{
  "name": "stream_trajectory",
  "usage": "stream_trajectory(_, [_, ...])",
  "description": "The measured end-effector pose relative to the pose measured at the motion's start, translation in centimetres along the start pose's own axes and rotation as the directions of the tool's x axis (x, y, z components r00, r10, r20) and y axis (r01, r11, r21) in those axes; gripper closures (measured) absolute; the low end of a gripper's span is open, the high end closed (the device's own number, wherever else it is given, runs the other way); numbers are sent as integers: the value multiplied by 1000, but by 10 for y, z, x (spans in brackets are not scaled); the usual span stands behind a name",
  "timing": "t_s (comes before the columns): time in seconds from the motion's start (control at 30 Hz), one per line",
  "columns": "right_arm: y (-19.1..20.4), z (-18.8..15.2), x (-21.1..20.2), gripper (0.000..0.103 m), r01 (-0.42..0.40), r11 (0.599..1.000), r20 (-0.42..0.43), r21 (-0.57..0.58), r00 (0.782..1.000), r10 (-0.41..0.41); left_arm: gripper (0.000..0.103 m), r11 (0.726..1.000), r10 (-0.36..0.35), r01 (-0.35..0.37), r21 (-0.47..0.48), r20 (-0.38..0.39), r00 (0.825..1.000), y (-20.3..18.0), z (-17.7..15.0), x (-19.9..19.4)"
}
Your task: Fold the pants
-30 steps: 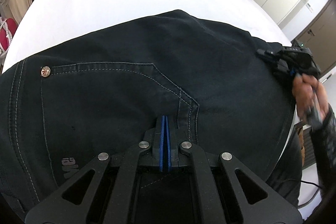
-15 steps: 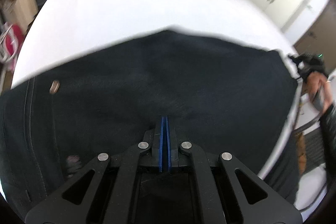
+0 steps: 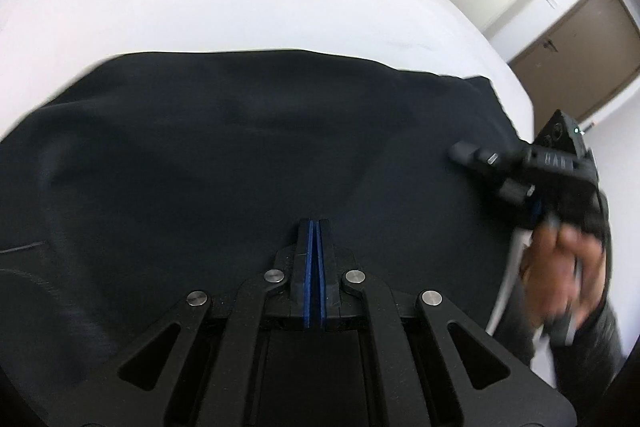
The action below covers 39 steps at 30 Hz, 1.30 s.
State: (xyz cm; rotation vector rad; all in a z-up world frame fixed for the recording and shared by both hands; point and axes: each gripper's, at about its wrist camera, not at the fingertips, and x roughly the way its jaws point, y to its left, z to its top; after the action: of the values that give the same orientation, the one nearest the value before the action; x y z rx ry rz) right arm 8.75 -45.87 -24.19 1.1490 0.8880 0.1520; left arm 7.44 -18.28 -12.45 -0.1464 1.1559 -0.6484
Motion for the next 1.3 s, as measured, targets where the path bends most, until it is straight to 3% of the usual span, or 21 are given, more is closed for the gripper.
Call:
stream_trajectory(0.2, [-50,73,-53,103,25,993,195,118,980,-48,102,994,79,-75,-76,49,996,52,-17,-34])
stream_trajectory(0.37, [-71,97,-97,103,96,982,307,161,941,-142,102,982,111,-94,-161,95,989,98,-34,-63])
stream_trajectory(0.5, [-62,88,-133,99,148,975,364,168,910,-201,102,968,154,-122,-219,135,979,128,-52,-95])
stream_trajectory(0.6, [-37,53,-130,99,64,995,313,77,946,-85,102,953,218,-176,-248,153,964,135,-59,-114])
stream_trajectory(0.67, [-20,18,-113,99,-25,1000,226,10,974,22,102,954,228,-186,-235,165,960,126,-56,-118])
stream_trajectory(0.8, [10,-44,-49,99,-137,991,52,-2,989,137,101,976,188,-163,-147,176,966,89,-45,-111])
stream_trajectory(0.87, [29,-55,-16,99,-101,993,-46,-57,994,99,101,979,198,-188,-79,152,968,68,-38,-91])
stream_trajectory(0.93, [30,-55,-5,99,-78,993,-86,-85,994,71,101,973,230,-226,-46,112,967,68,-36,-74])
stream_trajectory(1.03, [1,-30,-18,103,-76,997,-20,12,997,76,102,978,190,-178,-111,107,976,89,-45,-69])
stream_trajectory(1.13, [-34,9,-64,103,-68,997,116,44,991,62,102,971,226,-216,-97,103,969,97,-50,-75])
stream_trajectory(1.23, [-65,58,-108,103,-37,993,266,111,964,7,102,971,224,-213,-107,106,969,102,-55,-78])
stream_trajectory(1.3, [-90,70,-158,101,17,985,362,171,929,-80,102,970,225,-212,-114,112,968,105,-56,-79])
